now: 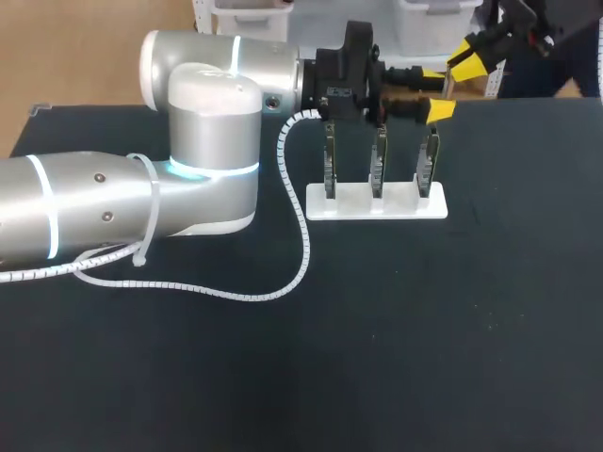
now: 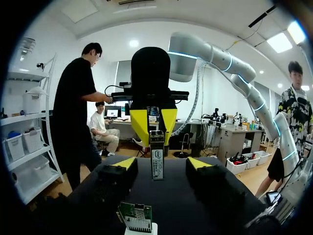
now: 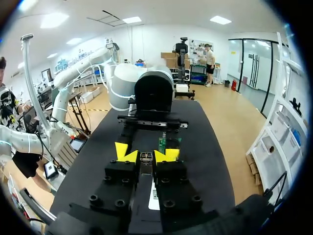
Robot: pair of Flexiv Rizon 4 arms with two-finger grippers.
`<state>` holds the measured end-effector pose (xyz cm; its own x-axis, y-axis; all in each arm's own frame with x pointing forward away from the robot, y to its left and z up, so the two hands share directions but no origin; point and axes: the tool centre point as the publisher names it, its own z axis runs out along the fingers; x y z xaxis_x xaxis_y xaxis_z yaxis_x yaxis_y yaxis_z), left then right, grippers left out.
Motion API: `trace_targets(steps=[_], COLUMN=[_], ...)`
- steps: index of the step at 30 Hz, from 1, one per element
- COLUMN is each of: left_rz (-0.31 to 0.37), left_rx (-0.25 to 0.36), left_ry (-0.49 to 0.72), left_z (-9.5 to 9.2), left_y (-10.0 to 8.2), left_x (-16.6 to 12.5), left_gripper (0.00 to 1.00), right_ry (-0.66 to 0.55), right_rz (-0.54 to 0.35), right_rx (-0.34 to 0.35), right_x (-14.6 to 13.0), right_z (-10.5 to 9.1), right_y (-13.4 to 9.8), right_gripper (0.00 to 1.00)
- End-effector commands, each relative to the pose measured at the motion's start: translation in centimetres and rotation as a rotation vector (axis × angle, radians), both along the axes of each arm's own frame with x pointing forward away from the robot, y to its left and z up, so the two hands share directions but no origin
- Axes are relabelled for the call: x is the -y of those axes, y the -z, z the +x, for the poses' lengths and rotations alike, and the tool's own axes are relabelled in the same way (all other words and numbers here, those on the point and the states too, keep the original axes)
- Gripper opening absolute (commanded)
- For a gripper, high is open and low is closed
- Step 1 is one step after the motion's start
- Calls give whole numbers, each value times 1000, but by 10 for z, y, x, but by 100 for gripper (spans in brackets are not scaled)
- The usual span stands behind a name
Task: Pick up the optical module with the left hand, and insert it into the network port with the right hand.
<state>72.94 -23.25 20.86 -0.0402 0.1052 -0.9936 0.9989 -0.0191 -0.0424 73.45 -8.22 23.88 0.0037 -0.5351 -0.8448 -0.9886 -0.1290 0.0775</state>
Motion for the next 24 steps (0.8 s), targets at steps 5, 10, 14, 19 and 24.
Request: trace_targets(steps=[5,10,14,19,24], left_rz=[-2,-2,1,62,159], left_rx=[3,3,7,2,-3], left_ry=[-2,-2,2,32,33], left_z=[0,0,1,3,6], left_y=[1,1,-1,-4,0], left_x=[0,0,0,-3,-12], left_gripper=[100,100,100,100,100], right_ry=[-3,-3,-3,-3,-3], right_rz=[1,1,1,1,1], right_rx=[-2,-2,-2,-2,-2], right_x=[0,0,0,0,0], right_z=[2,2,2,2,2], right_y=[0,0,0,0,0], right_gripper=[0,0,0,0,0])
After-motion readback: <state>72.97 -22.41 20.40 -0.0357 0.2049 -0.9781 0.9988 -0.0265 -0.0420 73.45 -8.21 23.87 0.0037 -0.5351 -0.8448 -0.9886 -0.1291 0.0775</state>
